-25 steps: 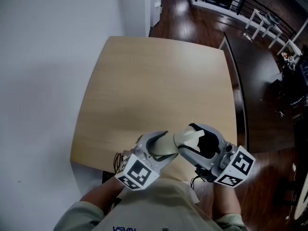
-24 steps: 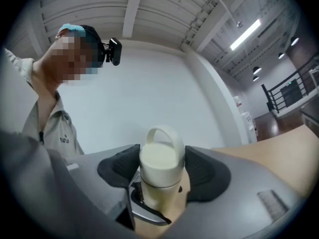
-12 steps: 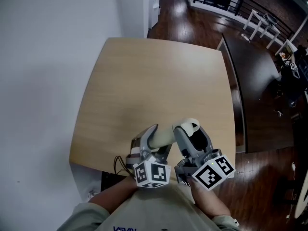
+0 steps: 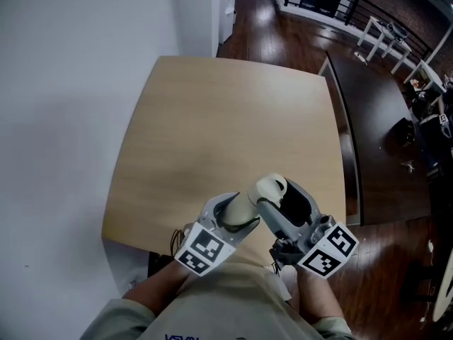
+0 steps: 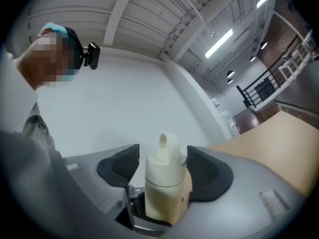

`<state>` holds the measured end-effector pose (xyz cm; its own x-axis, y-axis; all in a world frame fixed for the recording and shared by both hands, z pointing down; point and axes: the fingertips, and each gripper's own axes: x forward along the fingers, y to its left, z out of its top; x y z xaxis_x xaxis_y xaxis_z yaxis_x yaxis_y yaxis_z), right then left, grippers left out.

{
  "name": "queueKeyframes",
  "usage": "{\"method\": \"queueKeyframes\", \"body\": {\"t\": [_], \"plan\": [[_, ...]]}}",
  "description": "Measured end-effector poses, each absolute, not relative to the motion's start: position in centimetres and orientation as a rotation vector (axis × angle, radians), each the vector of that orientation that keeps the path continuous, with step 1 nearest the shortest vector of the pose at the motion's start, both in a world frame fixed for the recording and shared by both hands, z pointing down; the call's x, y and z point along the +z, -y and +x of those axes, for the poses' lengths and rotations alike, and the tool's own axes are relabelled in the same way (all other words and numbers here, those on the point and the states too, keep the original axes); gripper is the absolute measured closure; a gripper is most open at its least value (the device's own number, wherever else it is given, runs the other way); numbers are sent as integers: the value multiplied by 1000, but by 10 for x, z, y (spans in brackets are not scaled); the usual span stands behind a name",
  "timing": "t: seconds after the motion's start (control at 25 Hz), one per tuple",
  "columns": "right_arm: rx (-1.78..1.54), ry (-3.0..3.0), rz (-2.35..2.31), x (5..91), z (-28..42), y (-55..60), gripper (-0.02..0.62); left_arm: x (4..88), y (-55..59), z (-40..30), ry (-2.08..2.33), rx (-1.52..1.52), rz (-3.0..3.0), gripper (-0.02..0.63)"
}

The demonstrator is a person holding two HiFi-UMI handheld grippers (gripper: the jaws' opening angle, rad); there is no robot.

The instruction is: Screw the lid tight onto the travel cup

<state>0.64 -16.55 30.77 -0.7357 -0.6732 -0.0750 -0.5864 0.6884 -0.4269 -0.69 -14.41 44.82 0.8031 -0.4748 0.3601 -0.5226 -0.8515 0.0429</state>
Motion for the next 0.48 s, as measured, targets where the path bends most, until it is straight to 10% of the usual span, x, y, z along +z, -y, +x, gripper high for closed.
{"method": "queueKeyframes", "body": {"t": [0.48], "plan": [[-371, -2958, -203, 254, -5, 82, 279, 373, 38, -17, -505, 28, 2667, 293]]}}
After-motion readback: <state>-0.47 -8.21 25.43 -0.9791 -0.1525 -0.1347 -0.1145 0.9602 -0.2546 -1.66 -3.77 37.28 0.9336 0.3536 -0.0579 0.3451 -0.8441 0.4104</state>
